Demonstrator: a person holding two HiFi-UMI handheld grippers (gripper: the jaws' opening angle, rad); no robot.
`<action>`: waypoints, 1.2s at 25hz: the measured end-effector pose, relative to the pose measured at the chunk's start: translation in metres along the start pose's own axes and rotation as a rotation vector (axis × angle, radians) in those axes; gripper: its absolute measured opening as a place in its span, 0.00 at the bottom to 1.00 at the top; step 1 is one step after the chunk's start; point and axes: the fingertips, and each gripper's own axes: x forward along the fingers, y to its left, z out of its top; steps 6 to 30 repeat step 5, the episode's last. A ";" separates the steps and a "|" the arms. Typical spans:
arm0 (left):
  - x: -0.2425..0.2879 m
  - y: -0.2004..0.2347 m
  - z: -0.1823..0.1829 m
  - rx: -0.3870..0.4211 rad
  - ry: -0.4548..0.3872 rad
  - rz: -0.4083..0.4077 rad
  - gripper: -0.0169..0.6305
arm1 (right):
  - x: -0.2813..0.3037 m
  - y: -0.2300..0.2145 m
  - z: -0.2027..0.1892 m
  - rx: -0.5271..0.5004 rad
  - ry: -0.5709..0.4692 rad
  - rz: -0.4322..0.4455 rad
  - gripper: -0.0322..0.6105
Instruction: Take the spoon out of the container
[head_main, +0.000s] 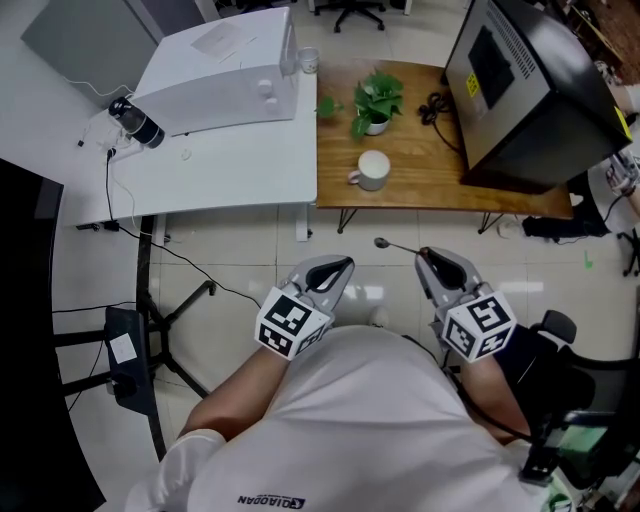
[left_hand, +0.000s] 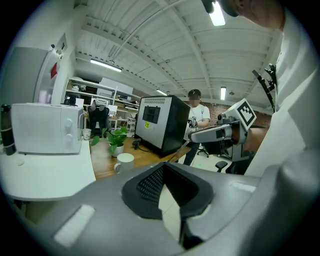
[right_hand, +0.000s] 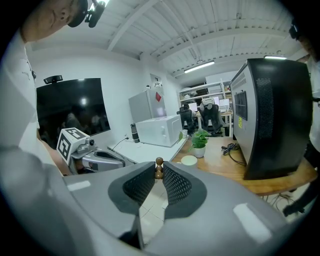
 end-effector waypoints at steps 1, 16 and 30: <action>0.001 0.000 0.000 0.000 -0.001 0.000 0.03 | 0.000 0.000 0.000 0.000 -0.001 0.000 0.14; 0.002 -0.001 0.000 0.000 -0.001 0.002 0.03 | 0.000 -0.001 -0.001 0.000 -0.002 0.002 0.14; 0.002 -0.001 0.000 0.000 -0.001 0.002 0.03 | 0.000 -0.001 -0.001 0.000 -0.002 0.002 0.14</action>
